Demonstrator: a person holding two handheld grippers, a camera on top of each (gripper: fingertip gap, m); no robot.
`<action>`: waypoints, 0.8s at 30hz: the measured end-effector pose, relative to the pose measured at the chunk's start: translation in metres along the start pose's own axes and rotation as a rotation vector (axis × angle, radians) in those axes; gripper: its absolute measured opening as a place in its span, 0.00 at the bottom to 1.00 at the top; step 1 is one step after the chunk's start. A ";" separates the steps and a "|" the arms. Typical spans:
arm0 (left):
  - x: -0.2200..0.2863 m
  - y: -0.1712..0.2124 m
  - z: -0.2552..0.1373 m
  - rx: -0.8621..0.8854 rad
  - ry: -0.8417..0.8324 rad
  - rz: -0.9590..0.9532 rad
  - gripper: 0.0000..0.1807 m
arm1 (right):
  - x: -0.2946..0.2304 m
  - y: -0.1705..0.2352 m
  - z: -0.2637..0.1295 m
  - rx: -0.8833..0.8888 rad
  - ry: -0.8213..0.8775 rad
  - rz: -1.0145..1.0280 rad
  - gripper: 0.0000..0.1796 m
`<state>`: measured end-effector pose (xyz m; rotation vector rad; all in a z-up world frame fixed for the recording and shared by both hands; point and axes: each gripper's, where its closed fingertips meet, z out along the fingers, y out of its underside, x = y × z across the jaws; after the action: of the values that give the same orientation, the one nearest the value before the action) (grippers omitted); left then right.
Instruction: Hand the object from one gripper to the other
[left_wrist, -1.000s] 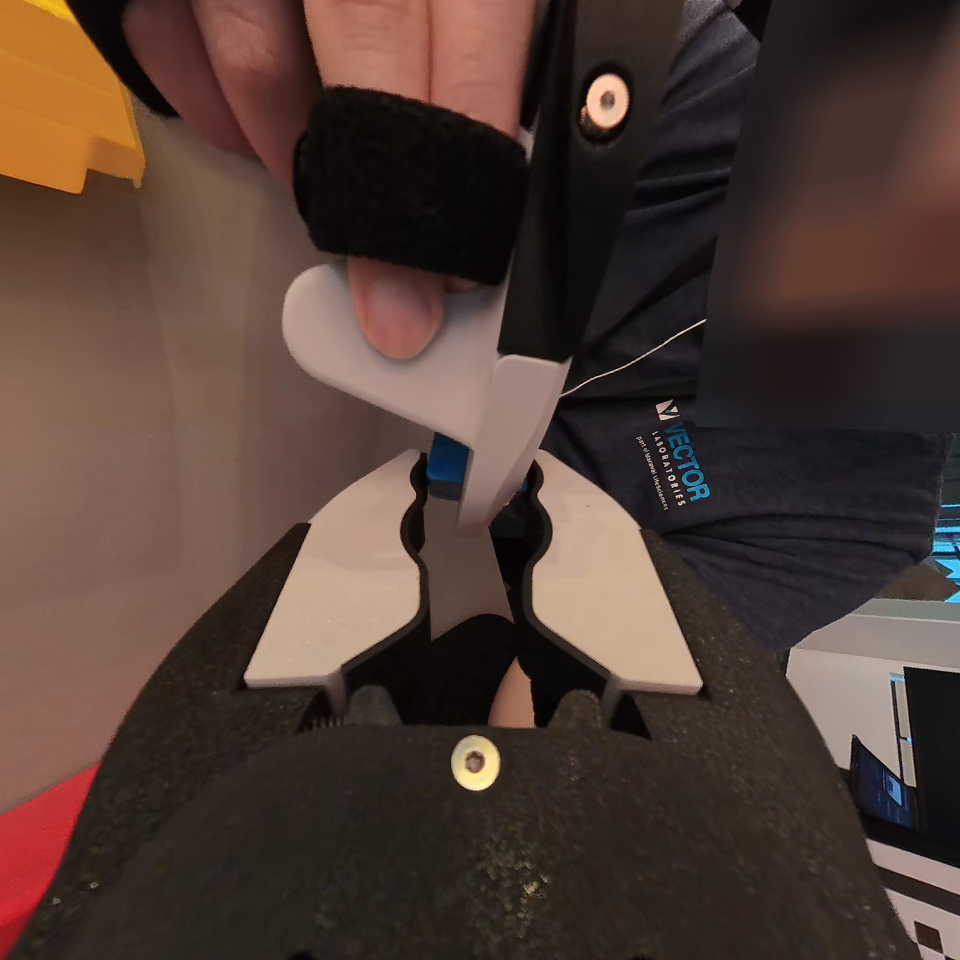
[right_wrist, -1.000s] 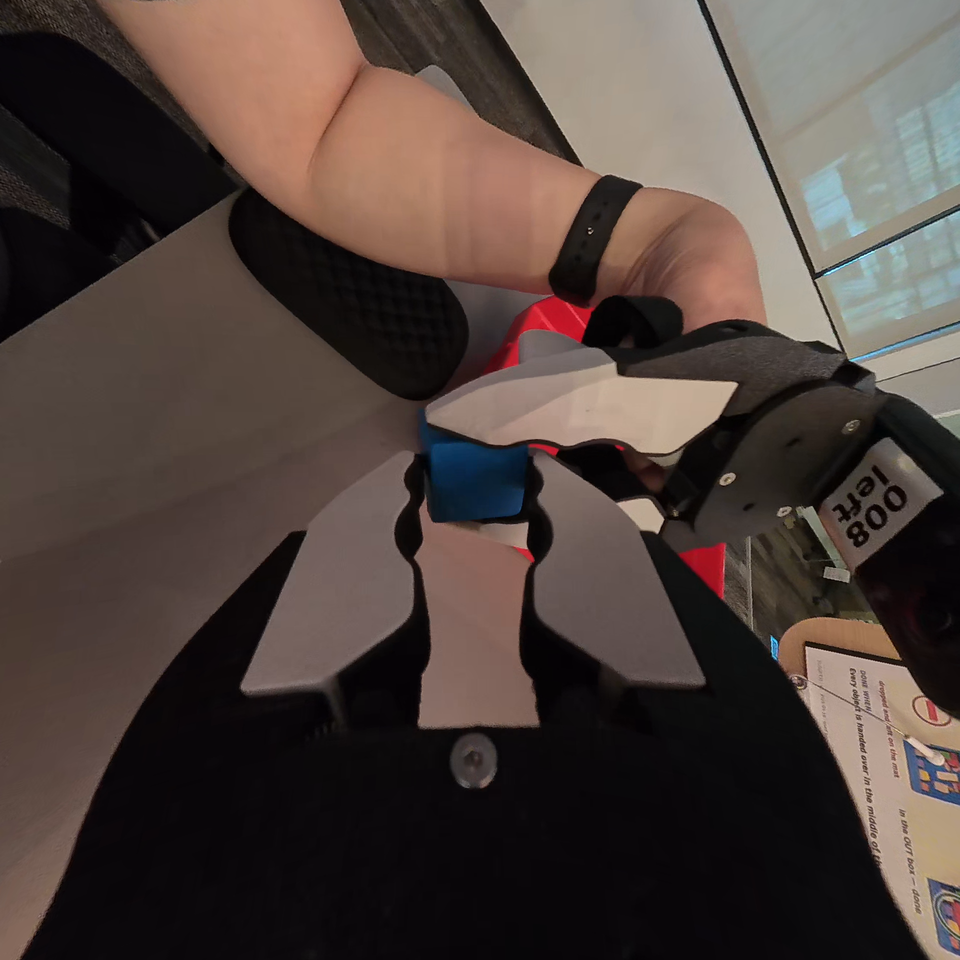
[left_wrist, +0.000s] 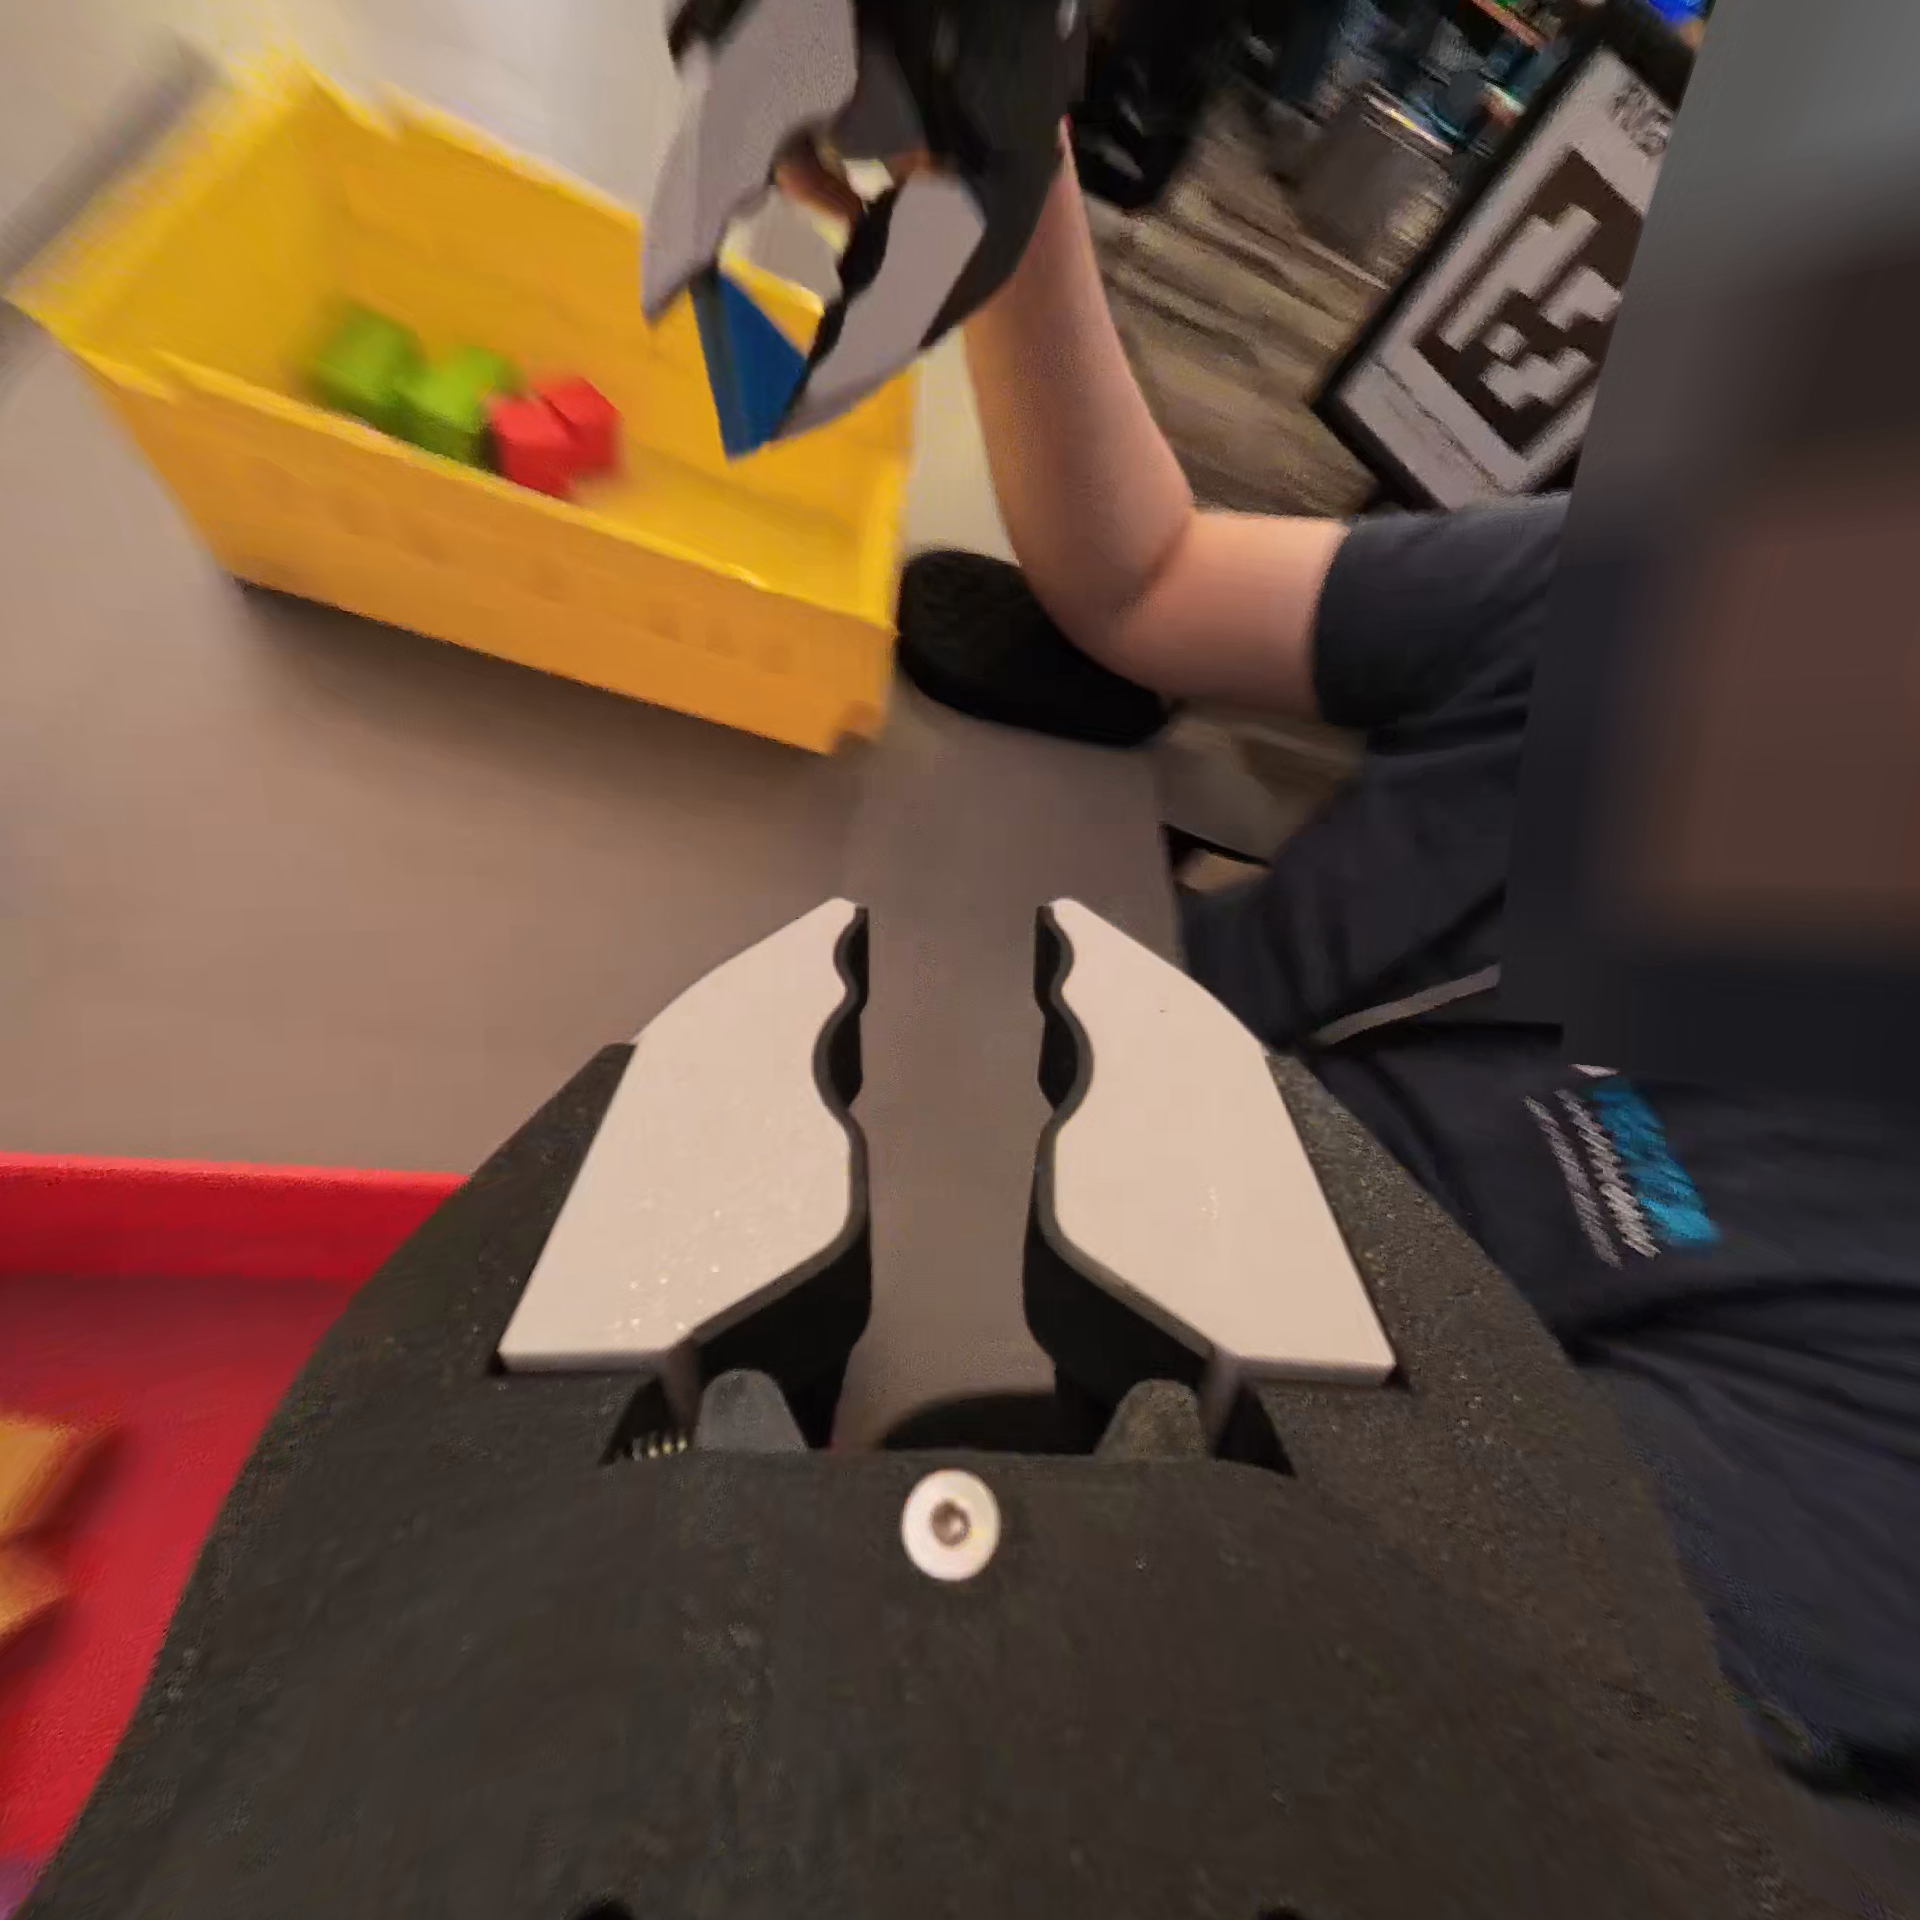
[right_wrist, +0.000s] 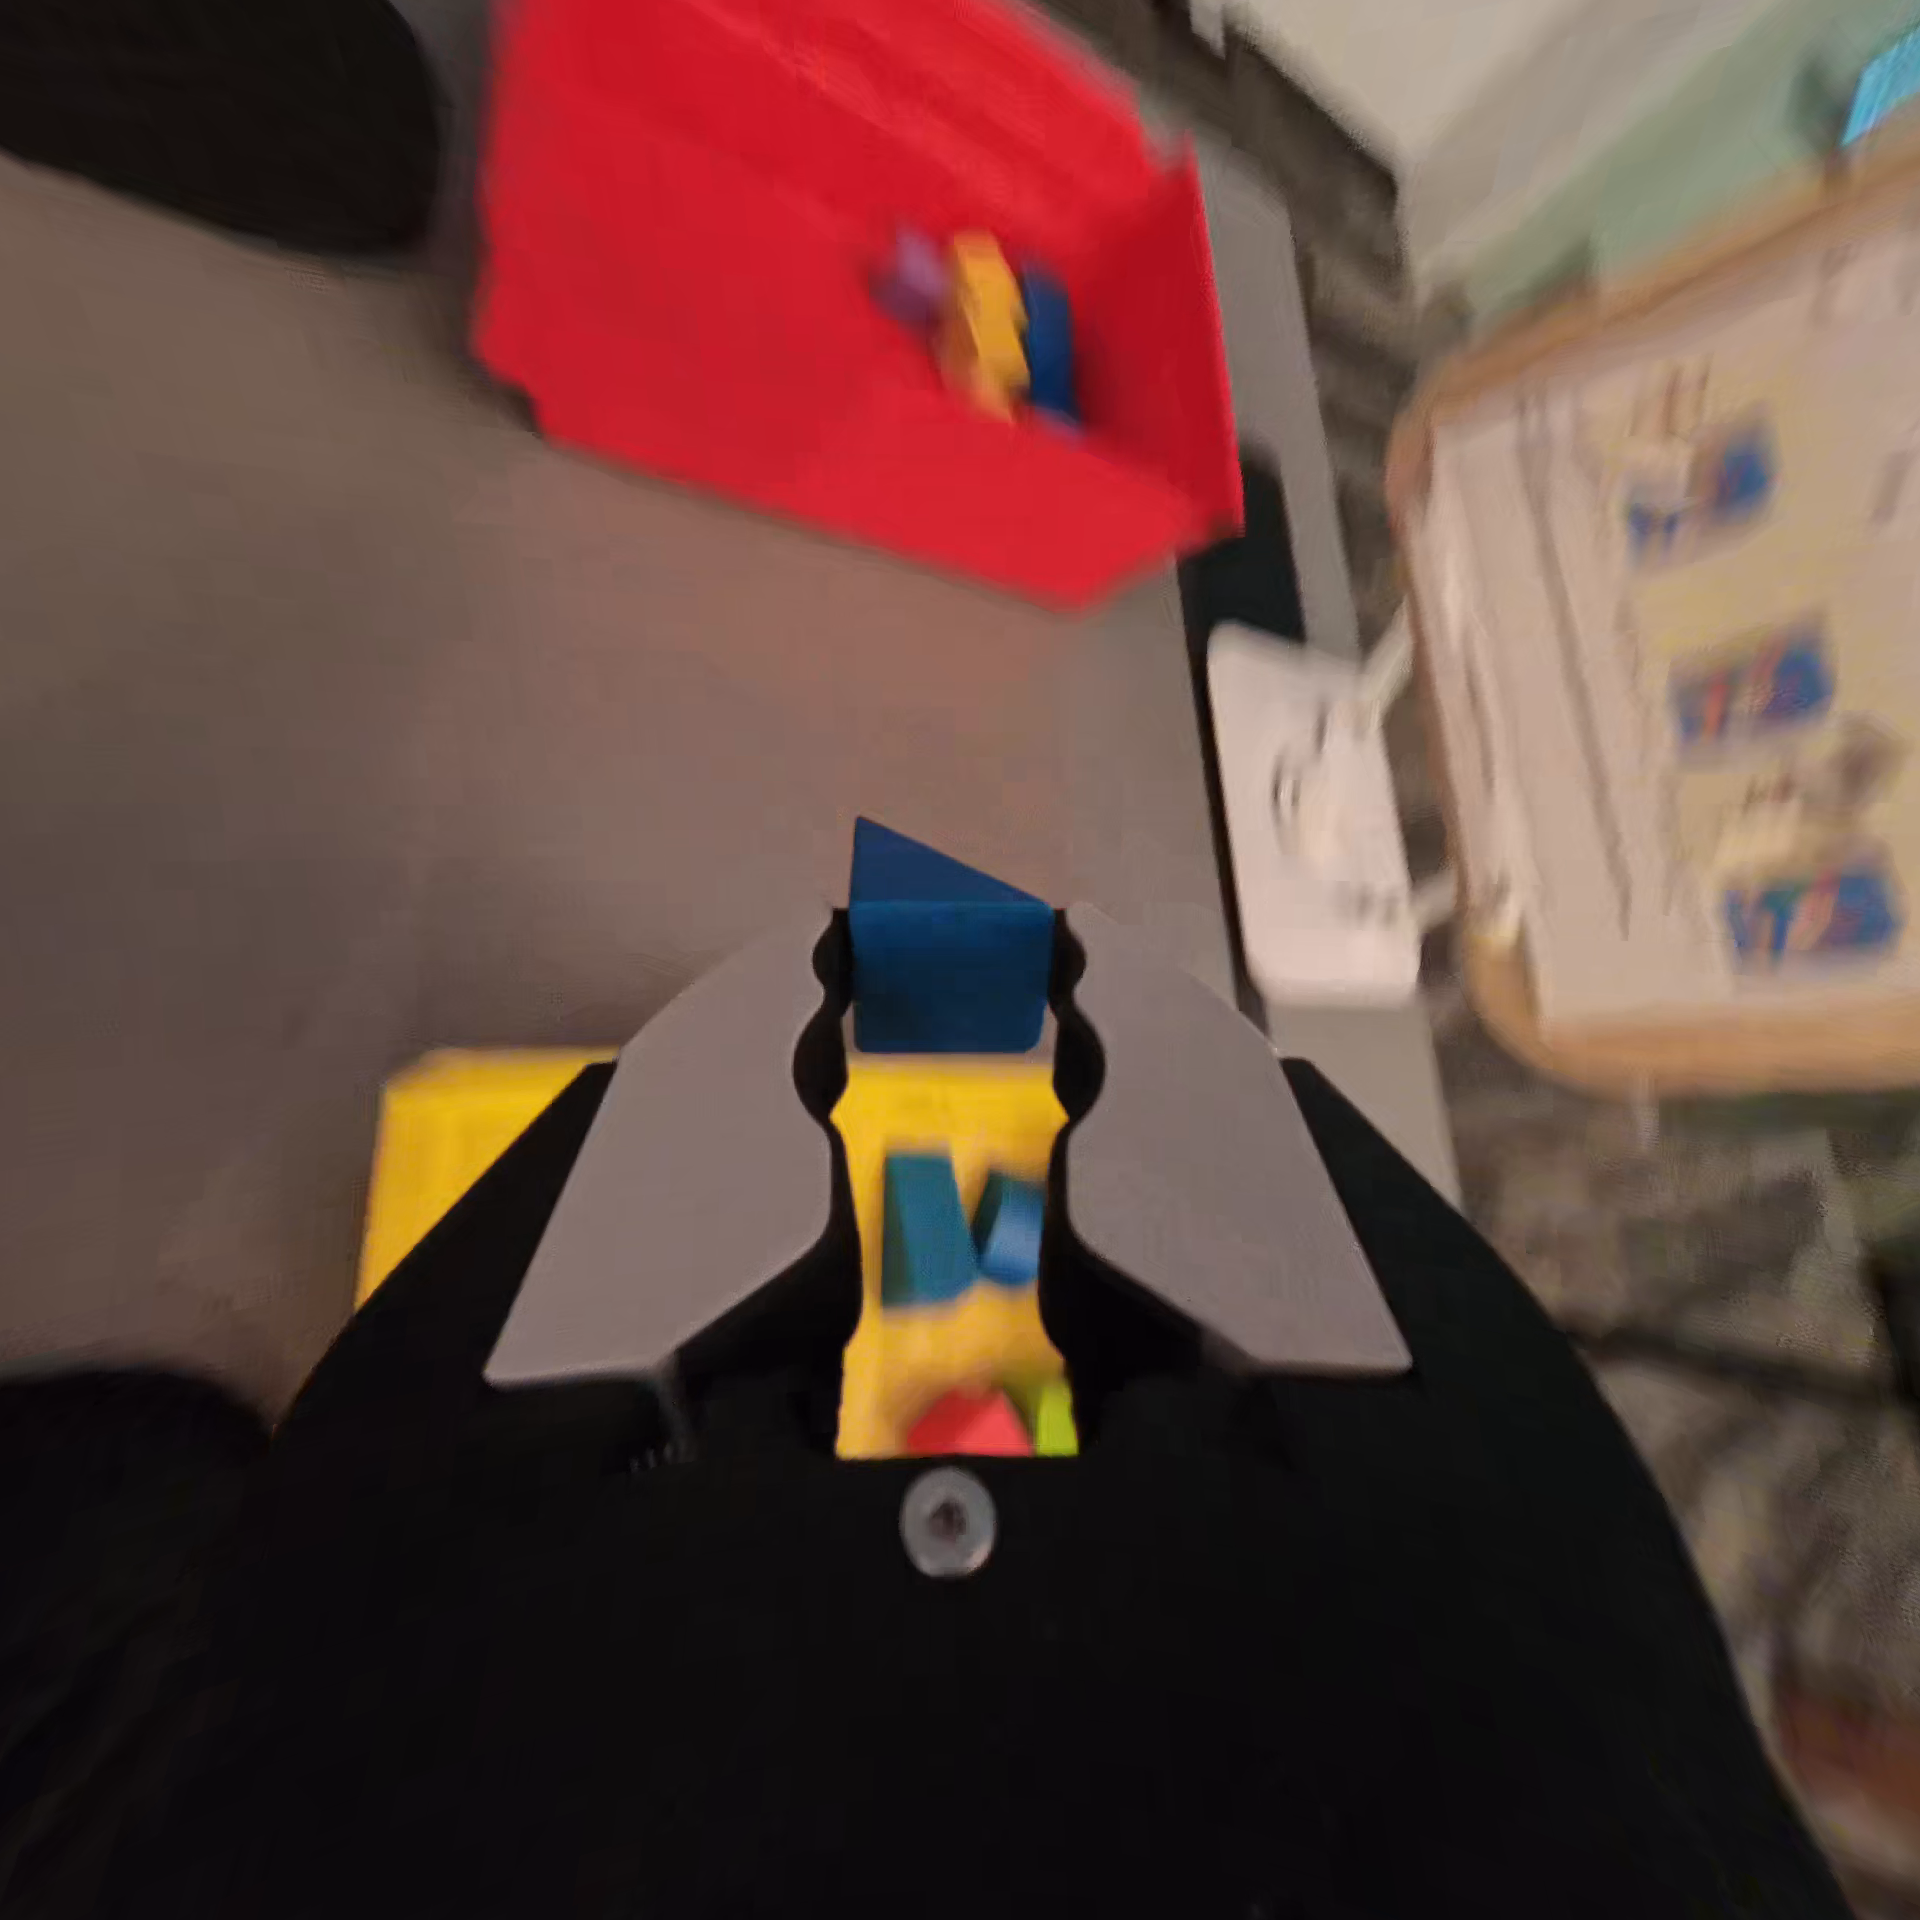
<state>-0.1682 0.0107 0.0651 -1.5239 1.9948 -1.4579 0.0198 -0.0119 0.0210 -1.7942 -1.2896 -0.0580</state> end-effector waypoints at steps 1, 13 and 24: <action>0.000 -0.011 -0.005 0.055 -0.046 0.055 0.17 | 0.012 0.032 -0.002 -0.095 0.027 0.072 0.21; 0.024 -0.033 0.004 0.131 -0.118 0.257 0.20 | -0.033 0.193 0.022 -0.667 -0.273 0.369 0.21; 0.028 -0.030 0.009 0.105 -0.096 0.263 0.20 | -0.036 0.210 0.038 -0.701 -0.306 0.442 0.21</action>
<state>-0.1565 -0.0165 0.0951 -1.2127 1.9436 -1.3345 0.1503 -0.0244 -0.1514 -2.7477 -1.1161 0.0163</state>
